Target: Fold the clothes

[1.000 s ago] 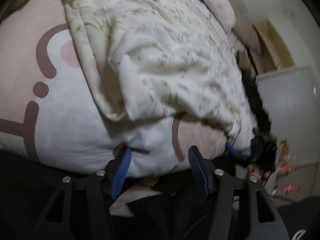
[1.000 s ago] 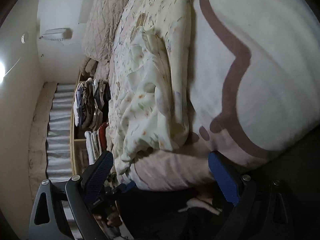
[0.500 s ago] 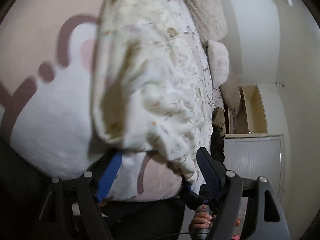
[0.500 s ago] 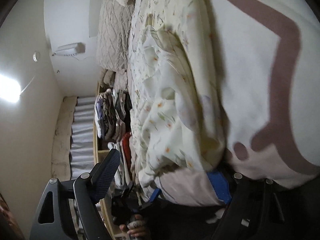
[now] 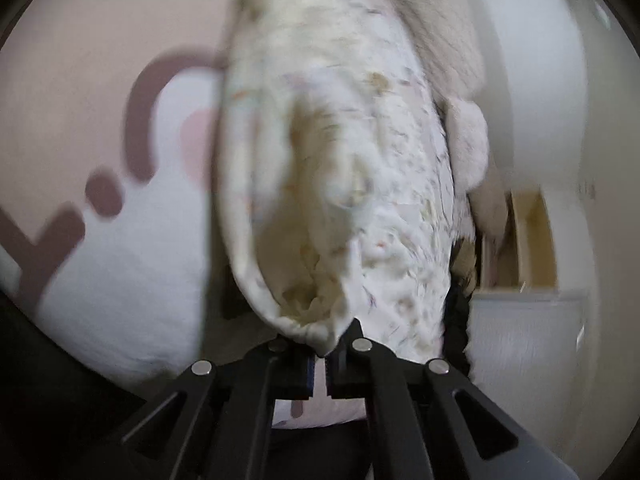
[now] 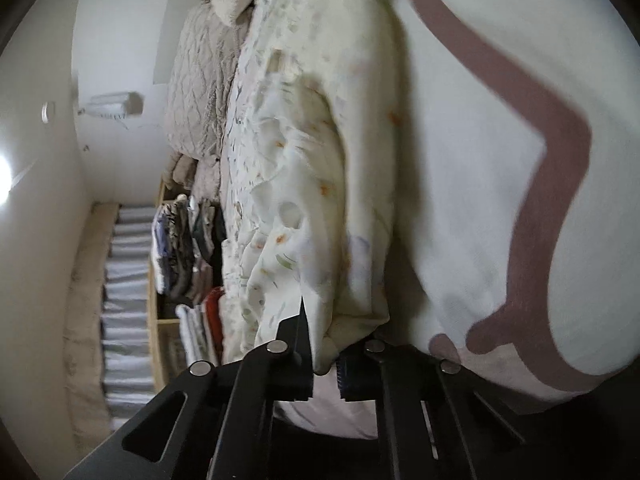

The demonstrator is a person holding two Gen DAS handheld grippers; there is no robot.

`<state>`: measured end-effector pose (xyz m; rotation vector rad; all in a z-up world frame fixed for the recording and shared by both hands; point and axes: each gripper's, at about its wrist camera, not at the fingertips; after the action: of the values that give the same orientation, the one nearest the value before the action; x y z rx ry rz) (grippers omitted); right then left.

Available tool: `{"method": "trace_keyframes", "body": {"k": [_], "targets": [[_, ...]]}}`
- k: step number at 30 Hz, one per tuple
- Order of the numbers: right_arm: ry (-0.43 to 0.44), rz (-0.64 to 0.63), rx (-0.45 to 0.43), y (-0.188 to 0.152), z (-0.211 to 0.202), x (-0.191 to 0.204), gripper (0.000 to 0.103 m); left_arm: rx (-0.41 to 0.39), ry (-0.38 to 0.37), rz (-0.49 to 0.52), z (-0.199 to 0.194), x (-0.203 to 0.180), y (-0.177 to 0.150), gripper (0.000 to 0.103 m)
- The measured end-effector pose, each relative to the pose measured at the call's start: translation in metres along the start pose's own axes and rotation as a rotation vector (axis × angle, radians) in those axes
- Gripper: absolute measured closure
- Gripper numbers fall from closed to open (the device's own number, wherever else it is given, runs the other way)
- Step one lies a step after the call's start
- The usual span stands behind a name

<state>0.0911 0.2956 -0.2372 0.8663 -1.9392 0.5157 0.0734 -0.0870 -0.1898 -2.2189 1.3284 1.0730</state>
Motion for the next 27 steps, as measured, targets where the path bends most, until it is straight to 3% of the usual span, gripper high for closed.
{"method": "trace_keyframes", "body": {"k": [3,5,8,10,12,13,16,18,22,27], "targets": [[-0.031,-0.107,0.026,-0.002,-0.015,0.033,0.095,-0.013,0.065,0.221,-0.013,-0.029,-0.002,0.099],[-0.091,-0.255,0.027,-0.006,-0.026,0.056,0.095,0.014,0.113,0.356,-0.012,-0.036,-0.004,0.099],[-0.238,-0.336,0.07,-0.007,-0.013,0.039,0.095,0.123,0.203,0.523,0.008,-0.034,-0.008,0.099],[-0.293,-0.291,0.116,-0.007,0.001,0.013,0.097,0.161,0.24,0.596,0.012,-0.038,-0.011,0.099],[-0.248,-0.2,0.106,-0.007,-0.004,0.001,0.097,0.142,0.217,0.641,0.001,-0.047,-0.009,0.098],[-0.239,-0.232,0.093,-0.009,-0.01,0.01,0.097,0.137,0.202,0.659,-0.006,-0.049,-0.008,0.098],[-0.245,-0.314,0.084,-0.012,-0.02,0.025,0.097,0.181,0.201,0.661,-0.01,-0.04,-0.001,0.084],[-0.272,-0.32,0.095,-0.011,-0.018,0.021,0.097,0.224,0.25,0.627,-0.005,-0.027,0.006,0.067],[-0.267,-0.23,0.108,-0.006,-0.009,-0.004,0.097,0.22,0.324,0.622,-0.027,-0.01,0.005,0.066],[-0.259,-0.23,0.114,-0.002,-0.012,-0.003,0.097,0.165,0.4,0.686,-0.06,-0.018,0.009,0.068]]}}
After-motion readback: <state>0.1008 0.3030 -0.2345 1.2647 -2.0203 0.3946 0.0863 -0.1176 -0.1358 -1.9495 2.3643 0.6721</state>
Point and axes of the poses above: each gripper's, at about its wrist camera, not at the fingertips, and z roughly the way its jaws point, x to its left, y to its top, and after that the axes turned 1 degree about y, right-handed
